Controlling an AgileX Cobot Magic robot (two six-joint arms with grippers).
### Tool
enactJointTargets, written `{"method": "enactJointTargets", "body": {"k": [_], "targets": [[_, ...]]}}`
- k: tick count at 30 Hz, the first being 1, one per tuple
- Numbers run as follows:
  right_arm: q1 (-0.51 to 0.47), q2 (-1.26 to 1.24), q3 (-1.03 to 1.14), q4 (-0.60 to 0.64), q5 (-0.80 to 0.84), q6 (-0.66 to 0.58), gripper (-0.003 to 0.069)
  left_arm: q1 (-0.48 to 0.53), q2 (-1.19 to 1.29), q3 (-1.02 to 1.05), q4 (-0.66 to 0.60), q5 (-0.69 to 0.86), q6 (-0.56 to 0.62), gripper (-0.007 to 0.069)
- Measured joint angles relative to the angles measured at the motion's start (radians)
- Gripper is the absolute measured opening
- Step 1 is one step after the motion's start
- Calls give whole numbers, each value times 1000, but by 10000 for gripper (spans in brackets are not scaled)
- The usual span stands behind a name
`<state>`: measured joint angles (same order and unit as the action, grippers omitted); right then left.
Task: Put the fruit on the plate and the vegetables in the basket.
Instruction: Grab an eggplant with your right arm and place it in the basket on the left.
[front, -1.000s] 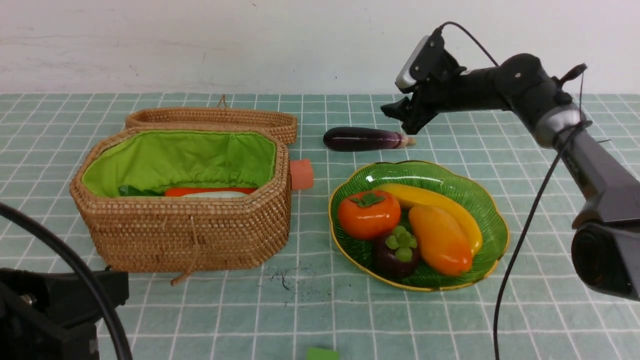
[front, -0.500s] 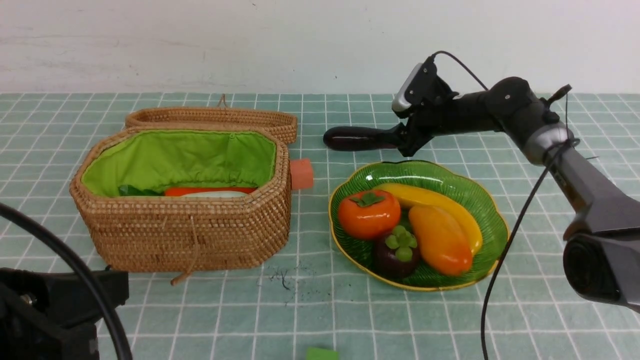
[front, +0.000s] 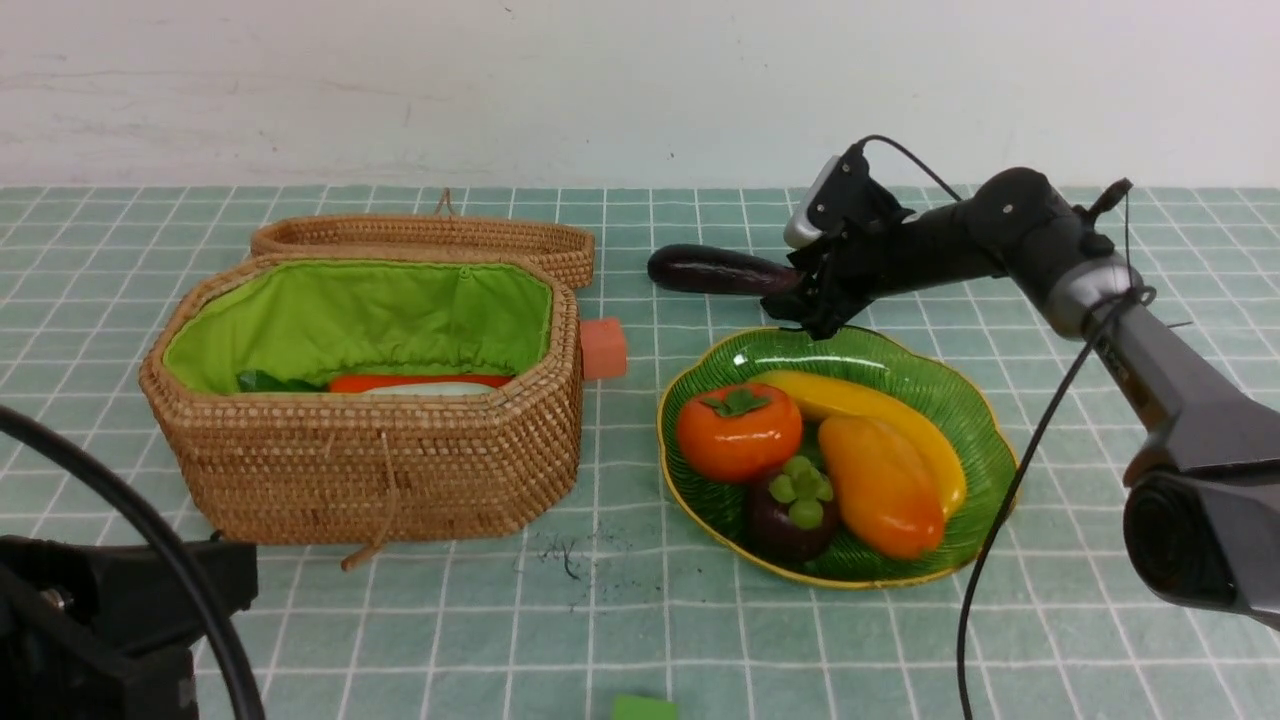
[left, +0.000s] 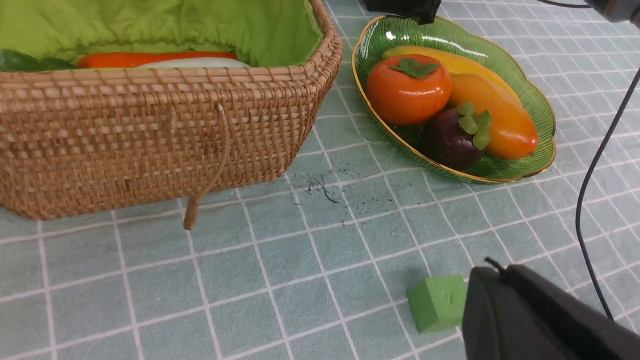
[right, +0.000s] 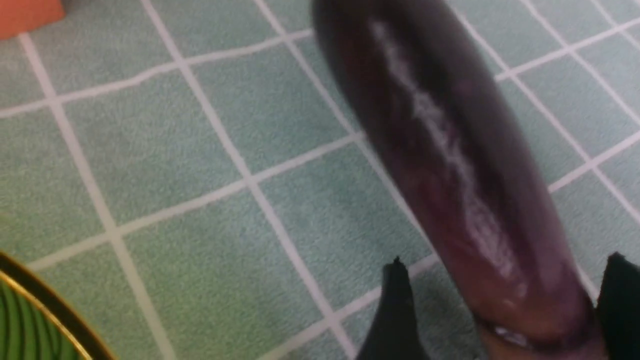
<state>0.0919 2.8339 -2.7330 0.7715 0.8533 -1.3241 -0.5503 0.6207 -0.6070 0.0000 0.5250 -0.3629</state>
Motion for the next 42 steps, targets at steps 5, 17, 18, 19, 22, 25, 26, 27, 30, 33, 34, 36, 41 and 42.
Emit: {"method": "enactJointTargets", "body": {"k": [5, 17, 18, 19, 22, 25, 26, 27, 30, 33, 34, 36, 41, 42], "targets": [[0, 0, 0, -1, -3, 4, 510, 0, 0, 0, 0, 0, 0, -13], [0, 0, 0, -6, -46, -35, 499, 0, 0, 0, 0, 0, 0, -13], [0, 0, 0, -6, -47, -35, 498, 0, 0, 0, 0, 0, 0, -13], [0, 0, 0, -6, -49, -35, 498, 0, 0, 0, 0, 0, 0, -13], [0, 3, 0, -6, -54, -35, 498, 0, 0, 0, 0, 0, 0, -13], [0, 10, 0, 0, -70, -35, 498, 0, 0, 0, 0, 0, 0, -13], [0, 11, 0, 1, -78, -35, 498, 0, 0, 0, 0, 0, 0, -13], [0, 11, 0, 1, -80, -35, 498, 0, 0, 0, 0, 0, 0, -13], [0, 13, 0, 1, -91, -35, 489, 0, 0, 0, 0, 0, 0, -13], [0, 13, 0, 2, -93, -35, 470, 0, 0, 0, 0, 0, 0, -13], [0, 14, 0, 2, -93, -35, 459, 0, 0, 0, 0, 0, 0, -13], [0, 15, 0, 2, -93, -35, 452, 0, 0, 0, -5, 0, 0, -13], [0, 17, 4, 9, -90, -26, 435, 0, 0, 0, -5, 0, 0, -13], [0, 17, 4, 9, -90, -26, 435, 0, 0, 0, -5, 0, 0, -13]]}}
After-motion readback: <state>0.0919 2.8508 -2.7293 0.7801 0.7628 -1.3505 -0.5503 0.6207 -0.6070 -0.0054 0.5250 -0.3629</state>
